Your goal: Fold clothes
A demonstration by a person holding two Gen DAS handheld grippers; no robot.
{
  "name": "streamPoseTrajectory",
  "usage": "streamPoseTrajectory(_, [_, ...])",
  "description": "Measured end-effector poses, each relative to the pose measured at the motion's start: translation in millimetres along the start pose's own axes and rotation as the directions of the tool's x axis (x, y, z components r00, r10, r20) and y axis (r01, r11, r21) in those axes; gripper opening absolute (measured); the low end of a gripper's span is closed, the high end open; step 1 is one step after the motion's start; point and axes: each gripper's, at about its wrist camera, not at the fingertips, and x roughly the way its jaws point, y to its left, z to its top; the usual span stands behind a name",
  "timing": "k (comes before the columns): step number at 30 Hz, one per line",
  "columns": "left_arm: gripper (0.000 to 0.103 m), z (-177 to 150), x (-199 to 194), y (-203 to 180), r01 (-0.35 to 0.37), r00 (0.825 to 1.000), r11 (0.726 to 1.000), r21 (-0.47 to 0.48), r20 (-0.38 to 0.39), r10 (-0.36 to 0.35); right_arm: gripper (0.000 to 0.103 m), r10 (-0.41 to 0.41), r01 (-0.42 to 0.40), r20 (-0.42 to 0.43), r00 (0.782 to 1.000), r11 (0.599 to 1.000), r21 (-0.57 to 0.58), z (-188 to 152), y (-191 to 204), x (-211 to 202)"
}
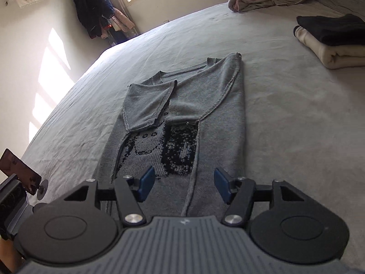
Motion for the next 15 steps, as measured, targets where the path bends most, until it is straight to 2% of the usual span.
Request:
streamPoseTrajectory(5, [0.07,-15.5,-6.7,-26.5,0.011,0.999,1.0,0.009,-0.048,-0.011,0.065,0.026,-0.025,-0.009,1.0,0.994,0.106,-35.0,-20.4,-40.8])
streamPoseTrajectory(13, [0.074,-40.2,-17.3,-68.9,0.03,0.992,0.999,0.022,-0.124,-0.027,0.067,0.061,-0.055,-0.024,0.998,0.981,0.189,-72.4,-32.8,-67.2])
streamPoseTrajectory(15, [0.074,-46.3,-19.8,-79.2,0.054,0.989,0.998,0.015,-0.141,-0.051,0.067,0.07,-0.063,-0.023,0.997,0.974,0.215,-79.5,-36.5,-70.2])
